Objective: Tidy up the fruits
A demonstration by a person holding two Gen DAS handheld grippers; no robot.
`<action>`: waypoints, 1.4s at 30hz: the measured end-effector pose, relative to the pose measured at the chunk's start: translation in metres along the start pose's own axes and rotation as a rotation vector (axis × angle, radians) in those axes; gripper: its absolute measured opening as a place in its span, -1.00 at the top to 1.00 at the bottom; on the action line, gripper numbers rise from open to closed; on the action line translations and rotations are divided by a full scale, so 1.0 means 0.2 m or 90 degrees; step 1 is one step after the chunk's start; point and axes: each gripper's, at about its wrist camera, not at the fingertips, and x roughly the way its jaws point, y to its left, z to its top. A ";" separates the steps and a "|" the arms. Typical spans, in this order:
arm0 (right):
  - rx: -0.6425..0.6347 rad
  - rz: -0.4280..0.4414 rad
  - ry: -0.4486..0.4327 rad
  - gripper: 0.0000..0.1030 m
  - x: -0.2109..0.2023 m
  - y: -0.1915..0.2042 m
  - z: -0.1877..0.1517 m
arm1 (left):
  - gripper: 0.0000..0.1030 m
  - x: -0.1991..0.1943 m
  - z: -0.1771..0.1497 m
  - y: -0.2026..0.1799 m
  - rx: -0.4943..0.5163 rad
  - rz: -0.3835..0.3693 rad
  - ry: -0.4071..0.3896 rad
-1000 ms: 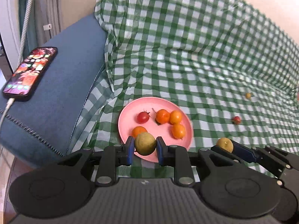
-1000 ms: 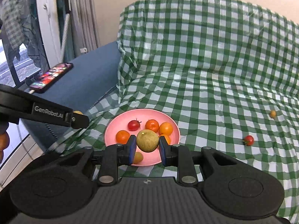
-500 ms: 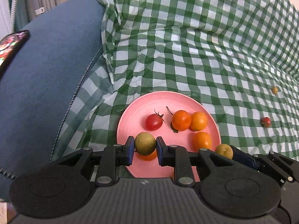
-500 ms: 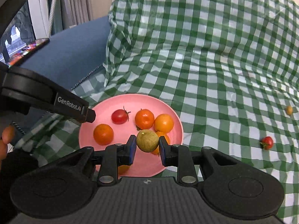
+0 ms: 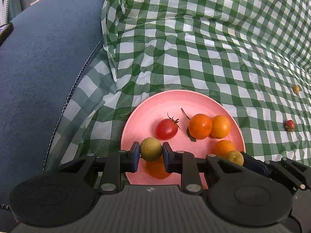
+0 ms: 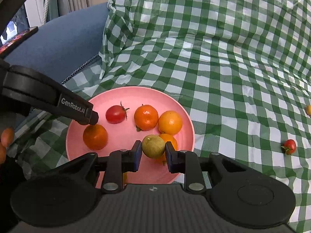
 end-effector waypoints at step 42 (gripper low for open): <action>0.004 -0.086 -0.126 -0.99 -1.04 0.10 -0.27 | -1.00 -0.91 -0.59 -0.04 -0.020 0.046 -0.036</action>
